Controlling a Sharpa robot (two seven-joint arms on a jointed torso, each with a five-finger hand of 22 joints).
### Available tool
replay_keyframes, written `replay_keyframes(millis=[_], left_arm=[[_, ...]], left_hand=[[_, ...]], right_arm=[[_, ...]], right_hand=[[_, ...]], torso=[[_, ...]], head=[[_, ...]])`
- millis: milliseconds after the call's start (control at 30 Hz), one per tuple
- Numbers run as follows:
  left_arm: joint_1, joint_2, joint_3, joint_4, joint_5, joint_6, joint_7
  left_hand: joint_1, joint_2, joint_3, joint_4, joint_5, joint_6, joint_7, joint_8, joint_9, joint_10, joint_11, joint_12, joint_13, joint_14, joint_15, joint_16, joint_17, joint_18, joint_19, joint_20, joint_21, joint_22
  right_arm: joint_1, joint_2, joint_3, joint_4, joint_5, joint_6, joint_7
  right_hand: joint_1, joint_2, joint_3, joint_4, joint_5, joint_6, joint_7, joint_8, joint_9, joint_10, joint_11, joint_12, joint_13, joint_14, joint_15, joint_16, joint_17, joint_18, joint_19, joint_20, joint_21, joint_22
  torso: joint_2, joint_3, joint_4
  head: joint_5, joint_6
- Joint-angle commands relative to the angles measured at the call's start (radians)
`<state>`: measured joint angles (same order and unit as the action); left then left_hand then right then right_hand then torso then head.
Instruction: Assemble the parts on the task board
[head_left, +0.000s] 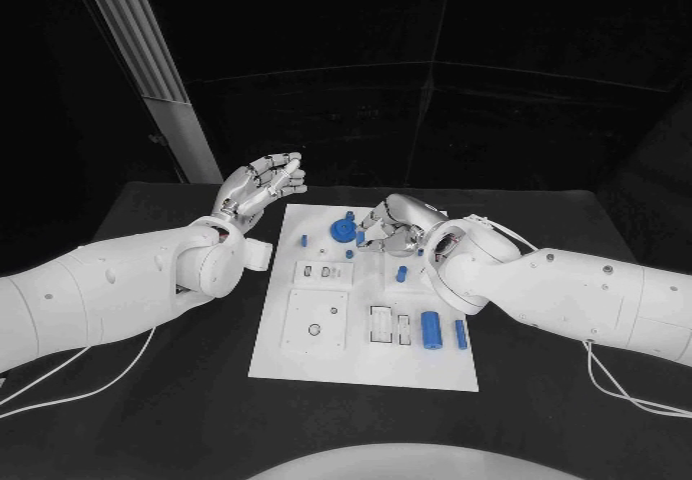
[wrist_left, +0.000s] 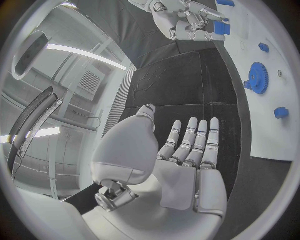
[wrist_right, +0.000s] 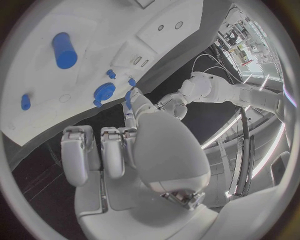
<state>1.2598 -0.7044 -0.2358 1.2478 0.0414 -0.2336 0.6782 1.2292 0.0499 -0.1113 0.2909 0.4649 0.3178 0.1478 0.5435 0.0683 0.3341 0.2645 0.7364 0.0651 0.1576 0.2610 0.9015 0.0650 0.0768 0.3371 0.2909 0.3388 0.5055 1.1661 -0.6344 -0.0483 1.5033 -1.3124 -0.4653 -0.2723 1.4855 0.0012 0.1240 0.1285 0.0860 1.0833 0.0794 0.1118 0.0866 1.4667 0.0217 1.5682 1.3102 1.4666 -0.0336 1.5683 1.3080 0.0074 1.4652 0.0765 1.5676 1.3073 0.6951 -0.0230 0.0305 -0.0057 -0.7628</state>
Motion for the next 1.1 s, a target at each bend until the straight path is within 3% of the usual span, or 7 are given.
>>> replay_keyframes(millis=[33,367,1100], left_arm=[[0.002,-0.001,0.001,0.001,-0.006,0.004,0.191],[0.002,0.001,0.001,-0.001,-0.006,0.006,0.191],[0.002,-0.001,0.001,0.001,-0.006,0.006,0.191]], left_hand=[[0.003,0.007,-0.005,0.001,0.007,-0.006,0.149,0.005,0.000,-0.007,0.001,0.002,0.000,-0.005,0.001,0.000,0.000,0.007,-0.005,0.000,-0.001,-0.001],[0.004,0.008,-0.005,0.001,0.007,-0.007,0.149,0.005,0.000,-0.007,0.001,0.002,0.000,-0.006,0.001,0.000,0.000,0.007,-0.006,0.000,-0.001,-0.001],[0.006,0.009,-0.005,0.001,0.007,-0.008,0.149,0.006,0.000,-0.008,0.001,0.002,-0.001,-0.006,0.001,0.000,0.000,0.007,-0.006,0.000,-0.001,-0.002]], right_arm=[[0.000,0.017,0.001,-0.001,-0.055,0.021,-0.069],[-0.019,0.064,0.000,-0.021,-0.099,0.037,-0.123],[-0.035,0.110,0.000,-0.048,-0.208,0.091,-0.148]], right_hand=[[-0.005,-0.004,-0.007,0.000,0.002,0.035,0.013,-0.003,0.003,0.104,0.006,0.003,0.261,0.104,0.006,0.002,0.263,-0.007,0.106,0.004,0.003,0.263],[-0.027,-0.016,-0.015,-0.001,0.052,0.035,0.028,-0.018,-0.003,0.104,0.018,0.003,0.261,0.104,0.014,0.002,0.263,-0.007,0.106,0.012,0.003,0.263],[-0.059,-0.028,-0.026,0.011,0.052,0.036,0.031,-0.028,-0.007,0.104,0.021,0.003,0.261,0.104,0.016,0.002,0.263,-0.007,0.106,0.015,0.003,0.263]], torso=[[0.001,0.0002,-0.0004],[-0.001,0.0017,-0.0016],[-0.001,0.0008,-0.0008]], head=[[0.003,-0.006],[0.006,-0.019],[0.005,-0.024]])
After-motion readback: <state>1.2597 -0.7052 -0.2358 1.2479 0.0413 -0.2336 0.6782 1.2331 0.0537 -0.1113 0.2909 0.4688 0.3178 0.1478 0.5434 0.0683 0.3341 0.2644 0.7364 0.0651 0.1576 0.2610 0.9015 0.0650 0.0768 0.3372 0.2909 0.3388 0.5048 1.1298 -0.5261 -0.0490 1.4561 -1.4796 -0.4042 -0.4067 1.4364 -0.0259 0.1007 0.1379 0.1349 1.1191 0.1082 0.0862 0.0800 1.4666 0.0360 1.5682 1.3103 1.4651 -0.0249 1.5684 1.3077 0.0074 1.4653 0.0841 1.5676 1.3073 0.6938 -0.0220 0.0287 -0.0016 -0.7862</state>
